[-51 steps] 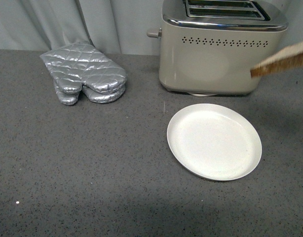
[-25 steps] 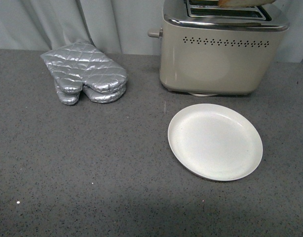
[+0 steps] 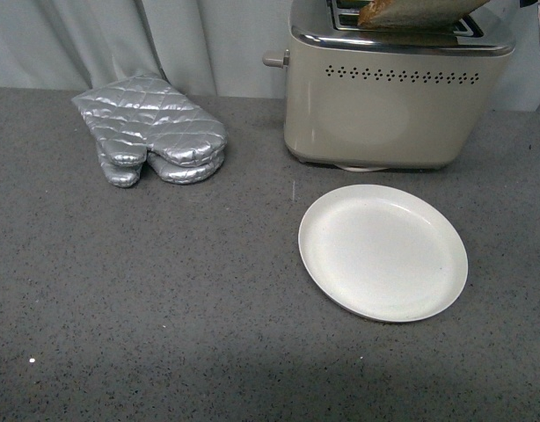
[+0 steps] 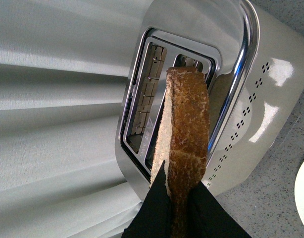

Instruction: Put bread into toaster

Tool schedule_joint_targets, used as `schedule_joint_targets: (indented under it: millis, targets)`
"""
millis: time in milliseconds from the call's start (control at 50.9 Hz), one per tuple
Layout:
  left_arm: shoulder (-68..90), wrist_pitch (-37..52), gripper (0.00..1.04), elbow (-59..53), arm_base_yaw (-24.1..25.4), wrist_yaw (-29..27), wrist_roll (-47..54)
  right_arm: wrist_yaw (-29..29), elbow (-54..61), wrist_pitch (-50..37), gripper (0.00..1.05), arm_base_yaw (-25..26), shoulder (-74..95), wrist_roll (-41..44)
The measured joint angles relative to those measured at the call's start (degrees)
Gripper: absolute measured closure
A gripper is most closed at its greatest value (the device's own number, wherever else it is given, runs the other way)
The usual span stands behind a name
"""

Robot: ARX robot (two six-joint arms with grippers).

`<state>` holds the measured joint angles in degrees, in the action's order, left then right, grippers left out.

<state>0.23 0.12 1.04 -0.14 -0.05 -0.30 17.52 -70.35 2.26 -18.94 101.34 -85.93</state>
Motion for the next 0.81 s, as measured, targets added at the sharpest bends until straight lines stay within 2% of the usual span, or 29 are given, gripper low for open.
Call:
schedule_joint_targets:
  millis: [295,413,511,669,806]
  targets:
    - [0.0,0.0,0.07,0.0,0.0,0.0,0.0,-0.5,-5.3,4.2,1.03,0.6,4.4,1.4]
    - [0.0,0.0,0.07,0.0,0.0,0.0,0.0,-1.1,-7.6,3.9,0.85,0.9,6.1,3.7]
    - [0.0,0.0,0.07,0.0,0.0,0.0,0.0,-0.2,-9.6,2.4,0.67,1.1,6.7,9.9]
    - [0.0,0.0,0.07,0.0,0.0,0.0,0.0,3.9,-5.6,-9.9,0.33,0.9,2.3,30.9]
    - [0.0,0.0,0.07,0.0,0.0,0.0,0.0,4.3,2.3,-19.0,0.12,0.9,-4.0,45.9]
